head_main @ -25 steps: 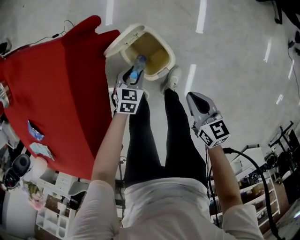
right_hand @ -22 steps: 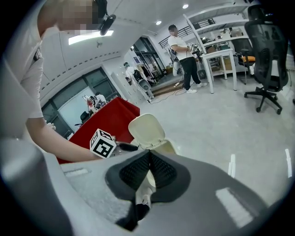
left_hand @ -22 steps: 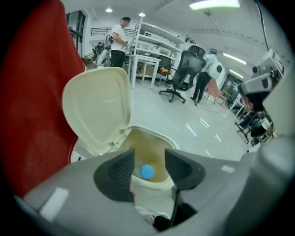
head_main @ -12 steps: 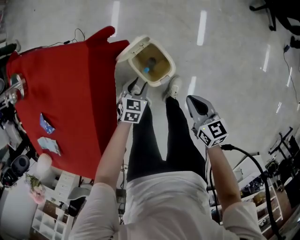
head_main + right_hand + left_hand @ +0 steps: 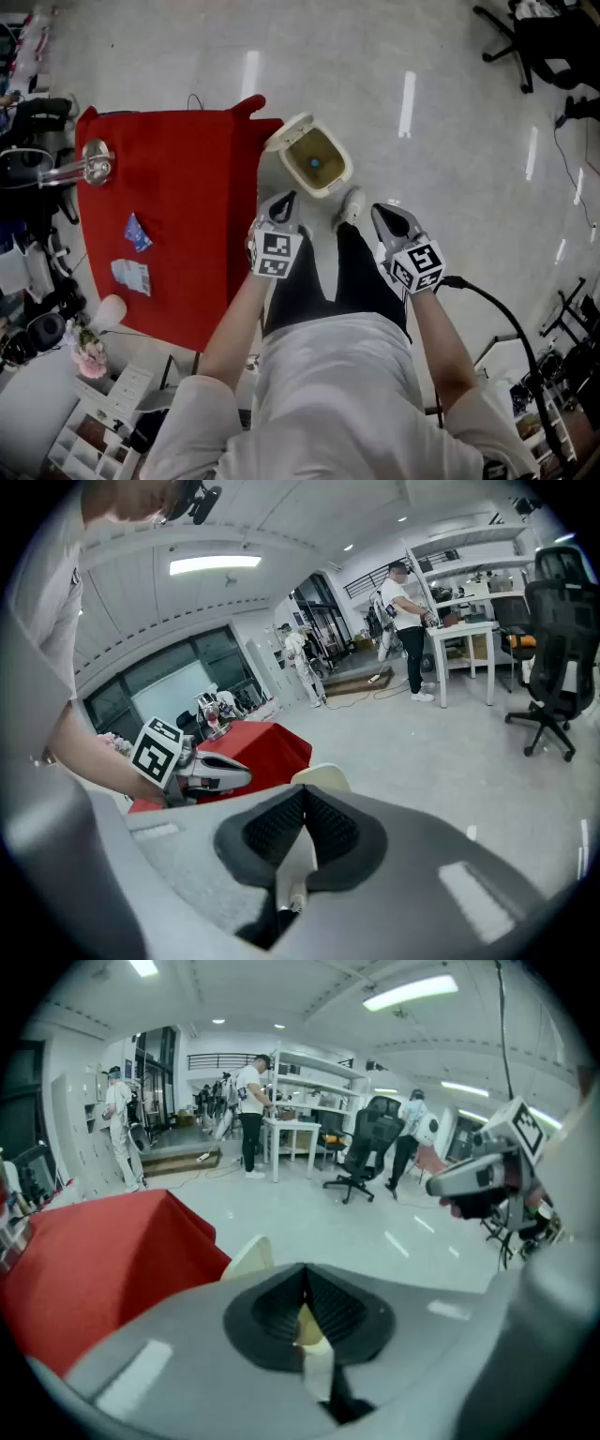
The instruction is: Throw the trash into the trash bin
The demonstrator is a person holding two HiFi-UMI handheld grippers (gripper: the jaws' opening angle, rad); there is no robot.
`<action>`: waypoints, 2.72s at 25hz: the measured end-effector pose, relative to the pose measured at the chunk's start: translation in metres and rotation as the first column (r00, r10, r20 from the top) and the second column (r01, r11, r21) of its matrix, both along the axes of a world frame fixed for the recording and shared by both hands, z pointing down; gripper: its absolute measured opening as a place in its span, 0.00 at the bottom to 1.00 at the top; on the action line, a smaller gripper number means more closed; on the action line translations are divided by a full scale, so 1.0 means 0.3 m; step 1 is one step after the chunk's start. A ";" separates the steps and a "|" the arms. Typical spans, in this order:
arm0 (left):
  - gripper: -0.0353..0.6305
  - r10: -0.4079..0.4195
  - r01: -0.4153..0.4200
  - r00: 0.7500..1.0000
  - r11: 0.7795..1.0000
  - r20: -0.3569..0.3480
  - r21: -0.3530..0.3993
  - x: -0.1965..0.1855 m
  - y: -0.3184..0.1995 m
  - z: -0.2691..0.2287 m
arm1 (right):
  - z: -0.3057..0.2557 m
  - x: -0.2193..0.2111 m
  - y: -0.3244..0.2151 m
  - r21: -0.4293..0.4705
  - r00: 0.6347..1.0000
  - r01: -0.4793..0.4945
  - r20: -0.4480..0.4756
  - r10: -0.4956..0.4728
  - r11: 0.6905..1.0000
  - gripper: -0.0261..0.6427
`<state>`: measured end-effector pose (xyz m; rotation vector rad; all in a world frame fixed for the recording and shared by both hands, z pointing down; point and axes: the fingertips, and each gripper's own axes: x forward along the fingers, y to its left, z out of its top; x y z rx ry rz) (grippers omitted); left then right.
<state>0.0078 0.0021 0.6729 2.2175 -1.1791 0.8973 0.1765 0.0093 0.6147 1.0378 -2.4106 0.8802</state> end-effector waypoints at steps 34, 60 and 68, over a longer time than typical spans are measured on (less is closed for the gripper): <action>0.06 -0.083 0.088 0.994 0.994 -0.068 0.063 -0.128 0.117 -0.498 | -0.376 -0.149 0.019 0.127 0.992 0.127 -0.028 -0.125 0.984 0.04; 0.15 -0.445 0.445 0.895 0.890 -0.025 0.096 -0.705 0.352 -0.555 | -0.440 -0.574 0.056 0.174 0.937 0.346 -0.020 -0.348 0.922 0.04; 0.23 -0.606 0.599 0.794 0.794 0.055 0.101 -1.053 0.504 -0.477 | -0.428 -0.684 0.074 0.174 0.928 0.371 -0.029 -0.372 0.912 0.04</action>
